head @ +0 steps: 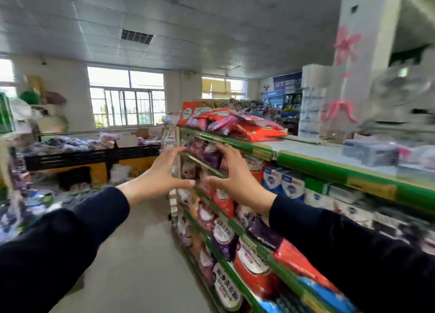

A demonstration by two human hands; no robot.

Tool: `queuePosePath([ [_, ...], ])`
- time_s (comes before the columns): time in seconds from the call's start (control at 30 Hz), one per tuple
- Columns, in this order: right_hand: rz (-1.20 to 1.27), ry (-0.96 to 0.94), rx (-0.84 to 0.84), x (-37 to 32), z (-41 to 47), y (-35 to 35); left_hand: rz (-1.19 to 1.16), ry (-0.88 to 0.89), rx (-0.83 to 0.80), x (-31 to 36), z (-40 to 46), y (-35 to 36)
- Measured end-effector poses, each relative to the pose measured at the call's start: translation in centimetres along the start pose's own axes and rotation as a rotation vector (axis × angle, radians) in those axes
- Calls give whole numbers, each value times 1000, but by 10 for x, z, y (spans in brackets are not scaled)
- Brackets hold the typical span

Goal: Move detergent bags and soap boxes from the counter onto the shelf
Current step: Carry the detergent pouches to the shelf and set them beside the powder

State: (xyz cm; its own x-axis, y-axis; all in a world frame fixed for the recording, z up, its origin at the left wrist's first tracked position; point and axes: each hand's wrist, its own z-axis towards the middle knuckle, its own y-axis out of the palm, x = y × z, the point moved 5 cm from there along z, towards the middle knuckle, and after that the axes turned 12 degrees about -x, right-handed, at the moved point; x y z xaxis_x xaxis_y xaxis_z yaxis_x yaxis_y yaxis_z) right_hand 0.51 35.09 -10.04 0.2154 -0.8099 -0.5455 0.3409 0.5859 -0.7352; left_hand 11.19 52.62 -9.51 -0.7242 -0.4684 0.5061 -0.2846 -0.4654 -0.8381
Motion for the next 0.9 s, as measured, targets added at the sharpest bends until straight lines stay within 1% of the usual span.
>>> queuePosePath([
  [0.07,-31,51,36,24,-31,-38,-46,57,-49,34,29,29],
  [0.17,-62,110,100,56,-81,-90,-96,170,-74,93,68,72],
  [0.3,-129,206,154,88,-141,-148,-168,329,-152,176,102,127],
  [0.5,-187,293,248,108,-206,-221,-178,463,-223,277,129,177],
  [0.6,-215,333,321,112,-225,-252,-179,508,-252,317,144,193],
  [0.77,-291,381,446,115,-248,-304,-278,593,-332,369,183,217],
  [0.9,-342,512,484,125,-267,-344,-308,630,-400,398,227,232],
])
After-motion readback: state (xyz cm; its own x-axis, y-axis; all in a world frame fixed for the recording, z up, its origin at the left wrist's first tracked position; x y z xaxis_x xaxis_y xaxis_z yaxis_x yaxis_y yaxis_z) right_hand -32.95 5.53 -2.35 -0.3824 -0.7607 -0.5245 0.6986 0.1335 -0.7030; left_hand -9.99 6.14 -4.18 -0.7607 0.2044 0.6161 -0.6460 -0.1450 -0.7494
